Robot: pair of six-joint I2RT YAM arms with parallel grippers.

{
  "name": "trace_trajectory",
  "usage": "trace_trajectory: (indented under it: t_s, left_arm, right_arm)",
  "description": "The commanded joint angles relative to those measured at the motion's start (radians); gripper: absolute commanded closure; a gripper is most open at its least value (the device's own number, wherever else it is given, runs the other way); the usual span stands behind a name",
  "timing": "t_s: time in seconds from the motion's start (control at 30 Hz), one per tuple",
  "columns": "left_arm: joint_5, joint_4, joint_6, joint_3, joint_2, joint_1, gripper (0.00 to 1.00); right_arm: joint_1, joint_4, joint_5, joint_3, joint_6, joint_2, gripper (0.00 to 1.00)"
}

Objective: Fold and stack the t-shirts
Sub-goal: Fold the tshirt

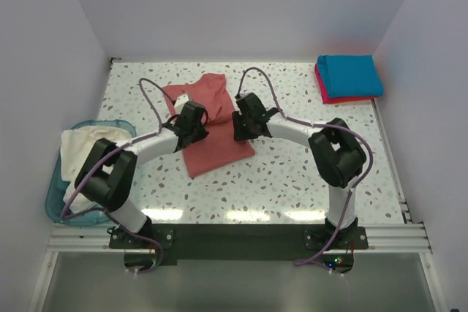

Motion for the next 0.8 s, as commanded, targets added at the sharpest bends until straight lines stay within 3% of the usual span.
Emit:
trace_trajectory:
  t_s: [0.0,0.17,0.3,0.53,0.77]
  left_arm:
    - [-0.009,0.068,-0.005,0.109,0.089,0.025,0.8]
    - [-0.018,0.021,0.003,0.226,0.23,0.06,0.76]
    - [-0.02,0.007,-0.008,0.224,0.272,0.059,0.7]
    - [-0.029,0.011,-0.033,0.083,0.226,-0.003,0.7]
    - [-0.035,0.038,-0.097,-0.13,0.059,-0.133,0.7]
  right_arm:
    - [-0.015,0.019,0.001,0.02,0.027,0.03,0.61]
    - [-0.015,0.035,0.004,-0.075,0.047,0.013,0.62]
    - [-0.014,0.065,-0.019,-0.141,0.064,-0.014,0.62]
    - [0.015,0.085,-0.022,-0.25,0.09,-0.1,0.62]
    - [0.072,0.15,-0.024,-0.555,0.155,-0.334,0.62]
